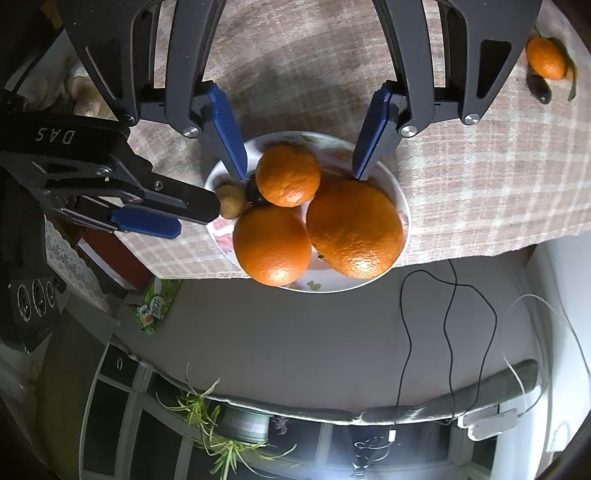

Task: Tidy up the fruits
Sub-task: 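Pull both open tools back from the plate toward the loose fruit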

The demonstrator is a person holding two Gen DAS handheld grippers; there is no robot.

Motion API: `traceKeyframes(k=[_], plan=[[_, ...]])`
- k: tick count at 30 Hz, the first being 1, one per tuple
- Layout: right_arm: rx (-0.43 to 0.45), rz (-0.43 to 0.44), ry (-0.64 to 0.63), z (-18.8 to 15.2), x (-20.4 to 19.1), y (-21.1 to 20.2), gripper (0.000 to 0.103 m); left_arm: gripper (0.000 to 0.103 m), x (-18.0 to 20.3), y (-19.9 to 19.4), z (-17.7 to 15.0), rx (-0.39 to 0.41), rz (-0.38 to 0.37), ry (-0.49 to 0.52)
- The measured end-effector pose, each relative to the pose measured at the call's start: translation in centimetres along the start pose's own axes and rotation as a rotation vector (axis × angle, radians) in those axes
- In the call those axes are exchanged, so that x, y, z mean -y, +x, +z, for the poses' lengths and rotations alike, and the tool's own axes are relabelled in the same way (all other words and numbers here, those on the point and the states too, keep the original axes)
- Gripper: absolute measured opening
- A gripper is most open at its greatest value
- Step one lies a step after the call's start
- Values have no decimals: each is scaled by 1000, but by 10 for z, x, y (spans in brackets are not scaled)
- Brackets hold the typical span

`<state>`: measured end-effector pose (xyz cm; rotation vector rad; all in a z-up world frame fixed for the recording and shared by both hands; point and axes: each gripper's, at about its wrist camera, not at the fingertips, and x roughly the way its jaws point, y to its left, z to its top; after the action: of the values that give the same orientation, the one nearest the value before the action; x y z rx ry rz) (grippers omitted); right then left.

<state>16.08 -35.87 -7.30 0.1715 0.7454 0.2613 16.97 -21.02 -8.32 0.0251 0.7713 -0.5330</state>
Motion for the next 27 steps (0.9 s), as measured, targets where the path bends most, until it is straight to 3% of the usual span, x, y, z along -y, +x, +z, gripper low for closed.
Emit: traceKeyframes(k=[27], plan=[[22, 5, -57, -2, -34, -19, 86, 59, -16, -44, -16, 34, 8, -64]])
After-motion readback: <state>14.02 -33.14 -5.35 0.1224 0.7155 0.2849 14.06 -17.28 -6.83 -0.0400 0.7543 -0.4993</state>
